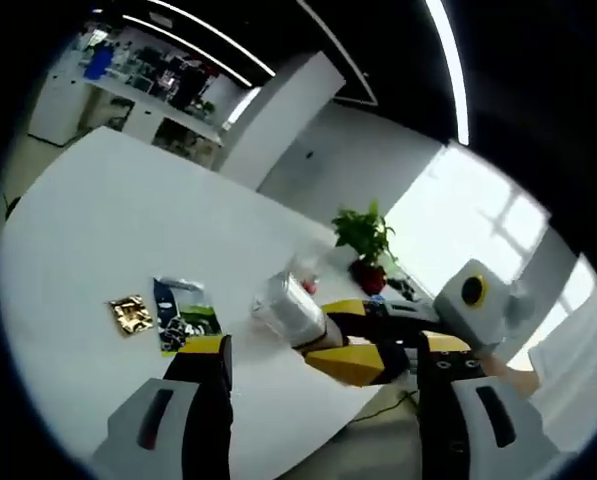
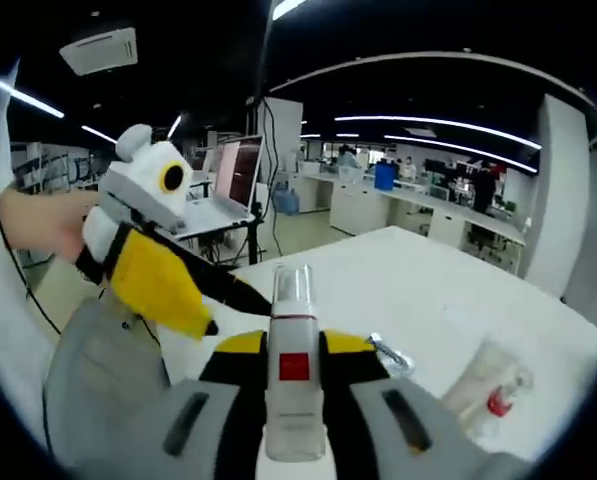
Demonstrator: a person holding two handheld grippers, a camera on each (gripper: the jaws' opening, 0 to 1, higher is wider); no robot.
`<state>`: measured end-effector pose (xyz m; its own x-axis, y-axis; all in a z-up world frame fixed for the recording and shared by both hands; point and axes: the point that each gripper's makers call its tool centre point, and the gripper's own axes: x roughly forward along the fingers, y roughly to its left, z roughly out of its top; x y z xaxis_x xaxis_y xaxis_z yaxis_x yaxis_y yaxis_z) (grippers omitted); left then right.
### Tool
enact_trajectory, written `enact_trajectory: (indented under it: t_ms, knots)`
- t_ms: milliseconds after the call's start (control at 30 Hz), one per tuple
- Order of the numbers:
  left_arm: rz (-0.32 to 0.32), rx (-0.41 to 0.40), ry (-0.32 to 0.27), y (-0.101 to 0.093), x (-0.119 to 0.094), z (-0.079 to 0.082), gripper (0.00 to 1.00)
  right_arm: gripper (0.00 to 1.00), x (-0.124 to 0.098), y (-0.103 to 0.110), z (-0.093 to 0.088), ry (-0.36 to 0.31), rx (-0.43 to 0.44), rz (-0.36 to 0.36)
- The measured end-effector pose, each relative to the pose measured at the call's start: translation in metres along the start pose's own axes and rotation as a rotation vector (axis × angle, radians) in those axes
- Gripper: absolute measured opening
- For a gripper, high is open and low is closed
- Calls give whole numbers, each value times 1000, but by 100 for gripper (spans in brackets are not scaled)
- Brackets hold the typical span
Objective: Arrange the skincare products in the storage area until every visible bottle or jar stands upright without overlapping.
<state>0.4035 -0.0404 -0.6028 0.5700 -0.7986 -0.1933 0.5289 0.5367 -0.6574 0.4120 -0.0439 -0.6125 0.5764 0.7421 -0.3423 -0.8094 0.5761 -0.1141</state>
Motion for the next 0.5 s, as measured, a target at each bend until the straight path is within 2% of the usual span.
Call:
enact_trajectory:
  t_ms: [167,500]
  knots:
    - [-19,-48,-21,-3,-1,2,63,19,-4,6,8,-29,-9,-2]
    - [-51,-86,-64,-9,-2,7,40,19,-13,17,19,-49,-46,8]
